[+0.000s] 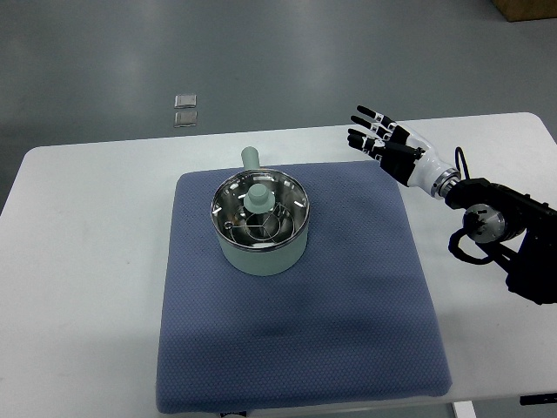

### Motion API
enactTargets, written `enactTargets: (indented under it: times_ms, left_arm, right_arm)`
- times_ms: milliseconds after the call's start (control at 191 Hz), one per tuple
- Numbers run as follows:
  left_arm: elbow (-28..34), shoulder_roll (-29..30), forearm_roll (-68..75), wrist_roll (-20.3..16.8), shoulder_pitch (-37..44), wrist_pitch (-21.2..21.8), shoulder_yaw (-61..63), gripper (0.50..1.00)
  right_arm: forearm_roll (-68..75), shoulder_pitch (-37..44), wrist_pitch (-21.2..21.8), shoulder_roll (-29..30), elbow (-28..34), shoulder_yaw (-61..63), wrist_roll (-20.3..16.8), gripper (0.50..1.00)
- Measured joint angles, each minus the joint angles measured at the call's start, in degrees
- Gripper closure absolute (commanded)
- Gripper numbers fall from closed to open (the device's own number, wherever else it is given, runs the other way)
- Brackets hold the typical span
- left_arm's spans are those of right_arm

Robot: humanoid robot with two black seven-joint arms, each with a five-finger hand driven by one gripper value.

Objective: Open lid and place right of pot
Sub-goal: 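Move the right hand over the pot toward the glass lid's green knob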

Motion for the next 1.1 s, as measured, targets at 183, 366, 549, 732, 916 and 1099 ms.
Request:
enactTargets:
  times_ms: [183,366,549,732,916,1099]
  left_arm:
    - [0.1,0.0,0.0,-0.2,0.0,0.0,0.1,0.500]
    - [0.2,0.0,0.0,-0.1,0.0,0.0,0.0,0.500]
    - [0.1,0.0,0.0,0.0,0.0,-0.1,0.0,0.500]
    - [0.1,0.0,0.0,0.0,-0.1,-0.1,0.0,0.500]
    - [0.1,0.0,0.0,0.0,-0.1,0.0,0.0,0.500]
    - [0.2,0.0,0.0,0.0,0.1,0.0,0.0,0.500]
  right_arm:
    - [-0.5,0.1,0.0,0.0,0.0,-0.5,-0.1,0.566]
    - [-11.5,2.7,-0.1,-0.1,0.0,-0.9,0.6,0.566]
    - [-31.0,7.1,0.0,-0.1,0.8,-1.0,4.2,0.566]
    - [-50.8,12.7,-0.1,-0.2,2.5,-4.9,11.2,0.566]
    - [-57.2,22.8,-0.6,-0.3,4.2,-19.1,15.0,0.568]
    - [-64.4,34.2,-3.8,1.2,4.3,-34.5,18.0,0.568]
